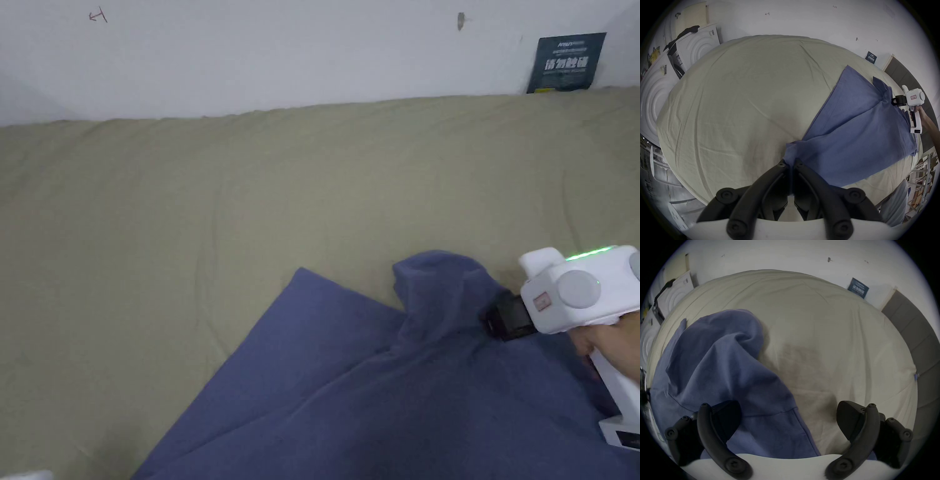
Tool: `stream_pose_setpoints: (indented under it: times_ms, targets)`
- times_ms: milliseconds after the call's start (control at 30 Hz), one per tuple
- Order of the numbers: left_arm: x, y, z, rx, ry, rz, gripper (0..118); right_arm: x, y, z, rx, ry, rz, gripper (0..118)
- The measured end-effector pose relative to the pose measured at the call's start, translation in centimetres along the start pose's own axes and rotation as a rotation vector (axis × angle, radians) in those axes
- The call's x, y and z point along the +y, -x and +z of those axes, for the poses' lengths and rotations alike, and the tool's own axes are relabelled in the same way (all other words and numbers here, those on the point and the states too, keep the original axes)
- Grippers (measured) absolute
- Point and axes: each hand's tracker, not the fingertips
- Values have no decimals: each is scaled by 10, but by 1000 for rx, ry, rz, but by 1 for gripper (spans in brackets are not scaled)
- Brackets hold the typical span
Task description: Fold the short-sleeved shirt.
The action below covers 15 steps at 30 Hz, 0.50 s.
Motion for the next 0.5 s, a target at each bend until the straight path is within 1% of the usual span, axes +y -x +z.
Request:
stream_pose_setpoints:
  times_ms: [67, 100, 133, 167, 200, 267, 300, 333, 367, 400, 500]
  targets:
    - [1, 0, 0, 2, 1, -2, 0, -4, -1, 4, 23, -9, 11, 109]
    - [0, 0, 0, 2, 3, 0, 0, -3, -2, 8, 45, -12, 12, 99]
    - [0, 1, 0, 1, 5, 2, 0, -2, -2, 14, 50, -20, 12, 69]
    - [0, 1, 1, 0, 6, 6, 0, -5, 2, 35, 62, -44, 16, 25]
    - [1, 1, 1, -2, 8, 7, 0, -5, 1, 44, 104, -80, 8, 4]
    - [0, 0, 4, -3, 6, 13, 0, -9, 1, 66, 119, -118, -21, 4]
    - [1, -1, 6, 1, 6, 12, 0, -11, 0, 77, 149, -112, -22, 4]
    - [1, -1, 8, 5, 1, 12, 0, -14, 0, 89, 157, -132, -10, 4]
    - [1, -2, 12, 9, -6, 19, 0, -17, 1, 102, 121, -157, 12, 4]
    - [2, -1, 16, 10, -12, 27, 0, -19, 0, 114, 119, -167, 25, 4]
    - [11, 0, 37, -12, -62, 76, 0, -22, -1, 163, 115, -234, 34, 4]
